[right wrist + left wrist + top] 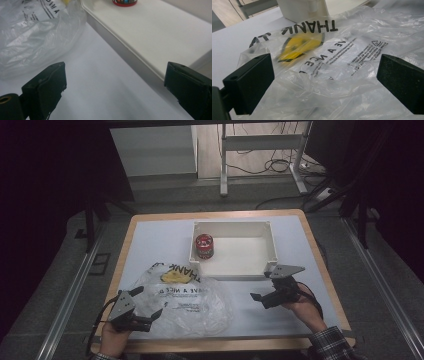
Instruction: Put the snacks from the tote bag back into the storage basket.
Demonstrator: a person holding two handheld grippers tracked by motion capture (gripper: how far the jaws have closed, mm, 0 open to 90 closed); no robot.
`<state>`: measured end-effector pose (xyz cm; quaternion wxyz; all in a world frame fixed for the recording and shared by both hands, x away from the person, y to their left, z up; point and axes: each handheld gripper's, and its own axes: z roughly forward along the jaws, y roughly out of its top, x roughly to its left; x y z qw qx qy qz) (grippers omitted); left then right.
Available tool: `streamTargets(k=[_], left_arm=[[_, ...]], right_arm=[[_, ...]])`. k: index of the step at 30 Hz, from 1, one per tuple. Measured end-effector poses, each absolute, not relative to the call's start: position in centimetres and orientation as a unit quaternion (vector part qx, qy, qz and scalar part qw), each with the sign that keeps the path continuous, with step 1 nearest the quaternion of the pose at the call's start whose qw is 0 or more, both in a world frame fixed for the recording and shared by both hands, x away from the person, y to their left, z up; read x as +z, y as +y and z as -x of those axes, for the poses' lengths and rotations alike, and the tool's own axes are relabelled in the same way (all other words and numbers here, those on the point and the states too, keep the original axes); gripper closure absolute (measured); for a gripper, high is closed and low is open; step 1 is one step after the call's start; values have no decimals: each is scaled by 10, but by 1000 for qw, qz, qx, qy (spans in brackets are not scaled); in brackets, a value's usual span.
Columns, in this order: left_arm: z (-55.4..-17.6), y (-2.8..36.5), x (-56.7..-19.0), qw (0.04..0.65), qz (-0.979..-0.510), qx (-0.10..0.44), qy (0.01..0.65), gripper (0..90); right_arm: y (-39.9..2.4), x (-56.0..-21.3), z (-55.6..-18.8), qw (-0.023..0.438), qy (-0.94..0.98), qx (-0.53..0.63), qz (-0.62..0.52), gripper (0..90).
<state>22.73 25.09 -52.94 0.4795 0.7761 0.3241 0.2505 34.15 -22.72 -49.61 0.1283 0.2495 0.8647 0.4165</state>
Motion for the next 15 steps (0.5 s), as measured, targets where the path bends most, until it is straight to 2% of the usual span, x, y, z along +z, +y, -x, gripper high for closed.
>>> streamTargets(k=[15], left_arm=[[-228, 251, -529, 481, -775, 250, 325, 11]], right_arm=[[-233, -508, -343, 120, 877, 387, -259, 46]])
